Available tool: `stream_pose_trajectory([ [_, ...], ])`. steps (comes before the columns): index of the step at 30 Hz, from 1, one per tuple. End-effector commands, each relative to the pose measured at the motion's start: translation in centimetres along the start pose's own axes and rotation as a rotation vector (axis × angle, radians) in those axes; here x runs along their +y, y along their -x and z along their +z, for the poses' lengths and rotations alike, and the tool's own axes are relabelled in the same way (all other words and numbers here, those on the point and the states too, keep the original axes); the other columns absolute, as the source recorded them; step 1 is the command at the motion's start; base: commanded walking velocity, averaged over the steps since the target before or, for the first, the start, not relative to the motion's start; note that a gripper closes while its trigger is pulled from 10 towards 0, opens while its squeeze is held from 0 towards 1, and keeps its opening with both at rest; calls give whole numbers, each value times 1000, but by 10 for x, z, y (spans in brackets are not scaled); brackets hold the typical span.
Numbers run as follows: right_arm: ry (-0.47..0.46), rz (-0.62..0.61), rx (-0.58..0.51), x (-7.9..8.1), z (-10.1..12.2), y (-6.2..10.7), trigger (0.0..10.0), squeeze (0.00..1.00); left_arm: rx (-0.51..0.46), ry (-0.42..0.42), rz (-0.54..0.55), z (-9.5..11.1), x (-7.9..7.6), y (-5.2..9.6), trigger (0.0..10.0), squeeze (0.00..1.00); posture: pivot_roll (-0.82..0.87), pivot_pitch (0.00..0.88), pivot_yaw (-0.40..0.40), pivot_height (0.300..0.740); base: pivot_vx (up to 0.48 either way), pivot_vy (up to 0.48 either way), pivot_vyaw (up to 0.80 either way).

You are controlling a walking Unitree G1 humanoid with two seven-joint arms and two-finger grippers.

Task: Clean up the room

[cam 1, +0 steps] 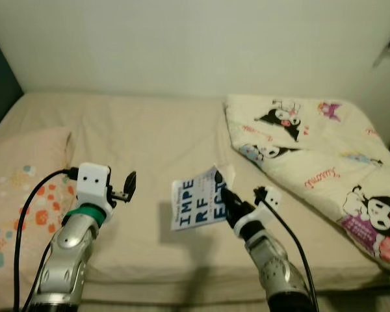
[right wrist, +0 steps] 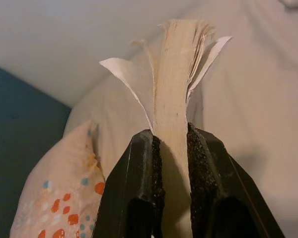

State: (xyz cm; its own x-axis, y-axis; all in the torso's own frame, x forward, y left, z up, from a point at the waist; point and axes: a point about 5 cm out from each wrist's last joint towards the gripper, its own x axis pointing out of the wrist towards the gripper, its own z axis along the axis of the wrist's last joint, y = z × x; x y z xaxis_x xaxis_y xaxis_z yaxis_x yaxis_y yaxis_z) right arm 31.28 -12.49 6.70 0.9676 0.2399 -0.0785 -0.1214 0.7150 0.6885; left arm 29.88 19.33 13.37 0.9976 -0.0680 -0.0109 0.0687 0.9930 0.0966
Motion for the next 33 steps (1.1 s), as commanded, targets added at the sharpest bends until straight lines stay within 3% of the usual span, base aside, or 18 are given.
stream_pose_trajectory([
  [1, -10, 24, -6, 4, -1, -2, 10000, 0, 15, 4, 0, -4, 1, 1, 10000, 0, 176, 0, 13, 715, 0, 428, 0],
  [11, -13, 13, -6, 1, -3, 1, 10000, 0, 5, -11, -19, -2, -3, 1, 10000, 0, 170, 0, 16, 715, 0, 337, 0],
  [23, -16, -3, -15, -3, -2, 2, 10000, 0, 15, -28, -43, -2, -6, -2, 10000, 0, 167, 0, 22, 715, 0, -478, 0],
  [33, -9, -10, -16, -3, -1, 2, 10000, 0, 15, -18, -28, -3, -7, -3, 10000, 0, 166, 0, 21, 715, 0, 0, 0],
])
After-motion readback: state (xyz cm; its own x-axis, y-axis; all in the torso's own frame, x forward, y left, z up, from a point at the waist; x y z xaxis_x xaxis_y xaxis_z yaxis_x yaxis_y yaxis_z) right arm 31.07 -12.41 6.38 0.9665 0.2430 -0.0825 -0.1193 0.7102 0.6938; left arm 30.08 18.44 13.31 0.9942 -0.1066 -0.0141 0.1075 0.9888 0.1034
